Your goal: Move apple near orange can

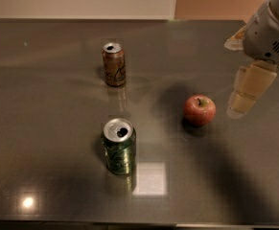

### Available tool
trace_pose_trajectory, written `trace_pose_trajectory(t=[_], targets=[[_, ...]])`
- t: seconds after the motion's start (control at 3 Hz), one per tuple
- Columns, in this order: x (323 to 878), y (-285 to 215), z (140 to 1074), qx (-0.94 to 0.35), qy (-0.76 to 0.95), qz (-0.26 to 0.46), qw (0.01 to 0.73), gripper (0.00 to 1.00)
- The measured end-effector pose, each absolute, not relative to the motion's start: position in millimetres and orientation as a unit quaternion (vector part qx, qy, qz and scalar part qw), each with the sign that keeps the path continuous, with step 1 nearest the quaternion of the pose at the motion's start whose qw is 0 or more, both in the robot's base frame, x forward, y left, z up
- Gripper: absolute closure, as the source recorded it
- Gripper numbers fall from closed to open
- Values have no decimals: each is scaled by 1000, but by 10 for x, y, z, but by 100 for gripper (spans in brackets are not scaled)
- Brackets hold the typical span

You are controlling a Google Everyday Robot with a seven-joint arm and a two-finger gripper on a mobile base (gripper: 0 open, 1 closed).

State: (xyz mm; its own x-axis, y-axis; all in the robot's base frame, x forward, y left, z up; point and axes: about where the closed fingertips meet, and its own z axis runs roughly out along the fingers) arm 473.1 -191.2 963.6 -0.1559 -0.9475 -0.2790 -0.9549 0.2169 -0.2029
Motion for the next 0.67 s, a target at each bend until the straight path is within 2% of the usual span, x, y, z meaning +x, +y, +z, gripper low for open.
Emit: trace_pose_trajectory(t=[0.67], targets=[[4848,-1635,9230,-654,736,59,167,0]])
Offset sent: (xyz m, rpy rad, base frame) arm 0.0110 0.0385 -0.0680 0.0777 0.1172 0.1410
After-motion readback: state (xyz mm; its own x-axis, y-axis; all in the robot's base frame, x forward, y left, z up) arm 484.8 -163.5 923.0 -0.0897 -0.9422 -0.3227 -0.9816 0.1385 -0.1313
